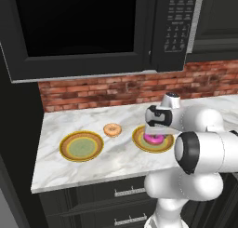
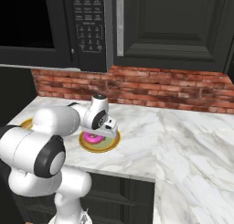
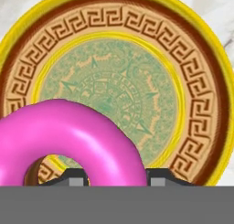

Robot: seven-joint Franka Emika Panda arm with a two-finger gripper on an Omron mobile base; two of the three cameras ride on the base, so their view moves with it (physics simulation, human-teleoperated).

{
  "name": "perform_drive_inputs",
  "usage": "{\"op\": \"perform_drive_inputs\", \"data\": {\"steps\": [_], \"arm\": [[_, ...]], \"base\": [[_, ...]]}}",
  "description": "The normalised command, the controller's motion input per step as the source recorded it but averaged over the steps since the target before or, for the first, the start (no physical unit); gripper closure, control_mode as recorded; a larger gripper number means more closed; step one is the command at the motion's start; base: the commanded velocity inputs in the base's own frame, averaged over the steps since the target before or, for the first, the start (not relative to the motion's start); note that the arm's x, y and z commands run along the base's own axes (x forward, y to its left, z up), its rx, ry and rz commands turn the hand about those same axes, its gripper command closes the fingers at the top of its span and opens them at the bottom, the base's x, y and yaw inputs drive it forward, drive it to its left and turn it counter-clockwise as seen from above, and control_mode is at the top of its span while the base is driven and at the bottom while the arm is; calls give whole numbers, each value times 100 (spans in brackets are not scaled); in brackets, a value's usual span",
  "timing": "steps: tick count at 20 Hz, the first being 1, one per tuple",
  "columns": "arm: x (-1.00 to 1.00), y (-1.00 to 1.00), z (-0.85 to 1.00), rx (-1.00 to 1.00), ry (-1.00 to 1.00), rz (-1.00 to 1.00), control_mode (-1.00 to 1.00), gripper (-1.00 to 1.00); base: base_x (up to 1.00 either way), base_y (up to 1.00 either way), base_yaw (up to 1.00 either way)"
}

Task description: Place the pastries on the plates.

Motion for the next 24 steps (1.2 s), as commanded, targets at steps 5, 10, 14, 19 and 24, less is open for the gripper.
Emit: {"op": "perform_drive_inputs", "data": {"steps": [5,10,14,19,24], "arm": [[5,-5,-8,0,0,0,-100,100],[2,0,-7,0,0,0,-100,-100],[1,0,10,0,-3,-1,-100,-100],[5,-13,0,-2,-7,-1,-100,-100],[-22,-37,-5,-16,-37,-4,-100,-100]], "base": [[0,0,0],[0,0,0],[0,0,0],[0,0,0],[0,0,0]]}}
